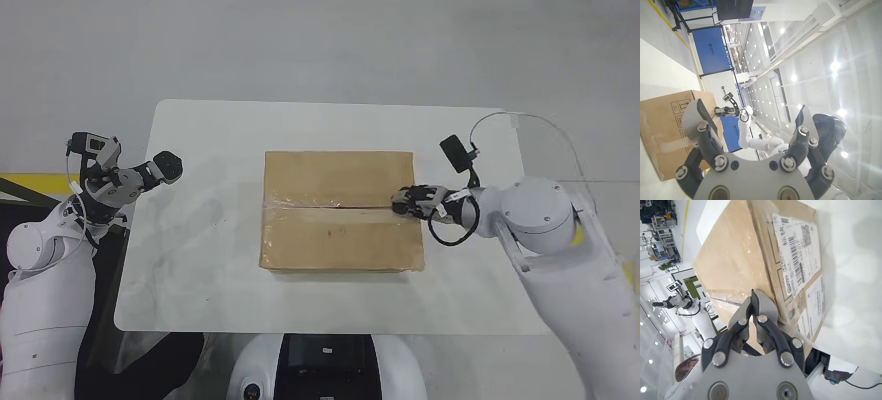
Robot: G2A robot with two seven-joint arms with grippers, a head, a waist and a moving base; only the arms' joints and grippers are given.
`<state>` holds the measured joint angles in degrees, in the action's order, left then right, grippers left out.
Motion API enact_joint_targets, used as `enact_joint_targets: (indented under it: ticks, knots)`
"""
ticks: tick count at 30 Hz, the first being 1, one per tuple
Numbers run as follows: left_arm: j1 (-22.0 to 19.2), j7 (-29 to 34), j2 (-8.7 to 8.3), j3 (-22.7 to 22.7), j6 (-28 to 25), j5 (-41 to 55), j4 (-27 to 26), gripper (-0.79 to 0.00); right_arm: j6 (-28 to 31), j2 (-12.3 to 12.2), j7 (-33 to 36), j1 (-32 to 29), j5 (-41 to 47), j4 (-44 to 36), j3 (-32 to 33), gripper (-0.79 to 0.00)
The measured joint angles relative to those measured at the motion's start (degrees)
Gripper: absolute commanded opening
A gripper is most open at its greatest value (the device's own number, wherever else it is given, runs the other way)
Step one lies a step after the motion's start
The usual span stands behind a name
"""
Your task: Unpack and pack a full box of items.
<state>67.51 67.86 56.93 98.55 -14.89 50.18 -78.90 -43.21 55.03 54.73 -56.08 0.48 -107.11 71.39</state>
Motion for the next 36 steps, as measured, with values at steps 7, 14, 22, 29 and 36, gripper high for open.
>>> enact_joint_targets:
  ticks: [7,14,22,29,36]
  knots:
    - [0.00,0.00,0.00,0.00,0.00,0.00,0.00,0.000,-0.49,-1.09,-0.54,-3.90,-0.48,-2.88,4.63,-0.785]
    - [0.00,0.00,0.00,0.00,0.00,0.00,0.00,0.000,0.32,-1.62,-0.62,-5.96,0.90,-2.52,6.95,-0.785]
    - [0.00,0.00,0.00,0.00,0.00,0.00,0.00,0.000,1.08,-2.11,-1.98,-8.11,2.89,-2.89,10.20,-0.785]
    - [0.00,0.00,0.00,0.00,0.00,0.00,0.00,0.000,4.30,-1.87,-0.93,-6.96,5.11,-0.74,6.98,-0.785]
    - [0.00,0.00,0.00,0.00,0.00,0.00,0.00,0.000,5.45,-1.81,-3.82,-6.09,5.98,0.06,7.12,-0.785]
